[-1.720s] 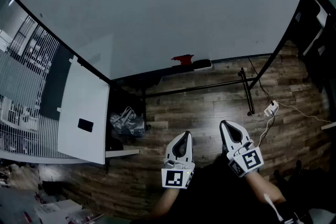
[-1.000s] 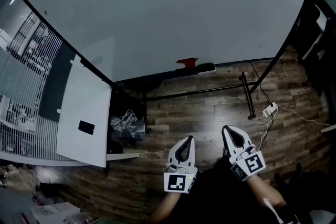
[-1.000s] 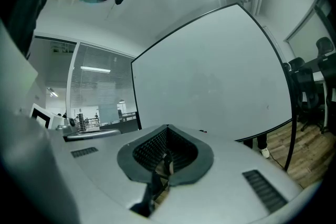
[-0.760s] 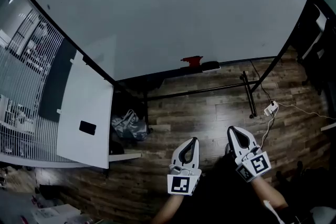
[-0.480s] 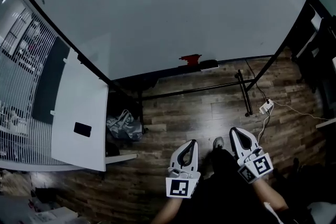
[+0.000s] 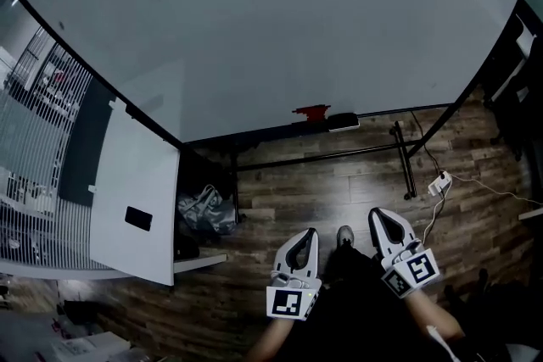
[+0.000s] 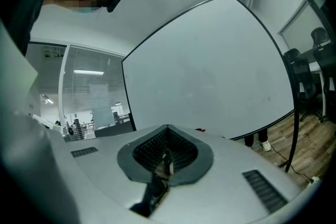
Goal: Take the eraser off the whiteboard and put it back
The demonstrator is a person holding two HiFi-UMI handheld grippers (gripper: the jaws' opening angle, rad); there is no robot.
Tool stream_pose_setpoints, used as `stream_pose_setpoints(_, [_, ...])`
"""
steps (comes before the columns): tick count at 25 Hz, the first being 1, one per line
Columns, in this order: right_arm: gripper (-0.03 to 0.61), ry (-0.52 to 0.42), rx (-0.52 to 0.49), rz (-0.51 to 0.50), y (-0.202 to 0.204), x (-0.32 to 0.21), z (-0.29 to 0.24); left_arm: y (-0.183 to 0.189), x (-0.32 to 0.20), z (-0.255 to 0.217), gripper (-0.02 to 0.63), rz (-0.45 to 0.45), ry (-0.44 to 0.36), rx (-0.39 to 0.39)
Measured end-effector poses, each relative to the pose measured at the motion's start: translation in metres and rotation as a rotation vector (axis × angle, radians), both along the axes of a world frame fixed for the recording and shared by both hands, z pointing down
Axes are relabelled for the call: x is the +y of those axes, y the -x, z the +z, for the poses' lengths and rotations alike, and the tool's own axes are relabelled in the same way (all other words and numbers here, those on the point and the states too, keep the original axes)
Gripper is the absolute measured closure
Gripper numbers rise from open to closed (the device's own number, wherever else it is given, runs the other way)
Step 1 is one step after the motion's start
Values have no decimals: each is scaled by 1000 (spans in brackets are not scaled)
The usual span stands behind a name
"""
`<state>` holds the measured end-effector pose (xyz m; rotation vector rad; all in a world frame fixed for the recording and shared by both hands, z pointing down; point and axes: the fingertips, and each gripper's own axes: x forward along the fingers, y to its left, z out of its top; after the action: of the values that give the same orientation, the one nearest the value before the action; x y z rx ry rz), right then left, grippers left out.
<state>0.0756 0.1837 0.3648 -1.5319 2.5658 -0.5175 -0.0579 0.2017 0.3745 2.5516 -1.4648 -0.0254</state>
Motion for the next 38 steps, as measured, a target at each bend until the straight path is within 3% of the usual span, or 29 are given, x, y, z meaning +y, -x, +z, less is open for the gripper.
stream_pose_setpoints(6, [565,-9,-4,-11,-17,-38,6,-16,-40,4,606,13,-43,-73])
stream_pose_setpoints(17, [565,18,6,-84,-42,-101,19,-53,-105,5,606,-19,-20,-78])
stream_pose_setpoints(24, [565,35,-48,-139,-50,-124,24,-56,-125,6,606,-80,-33,-94])
stream_pose_setpoints(38, [565,200,-182,-79,-71,-170,75,-77,-166,8,606,-20,-92,-70])
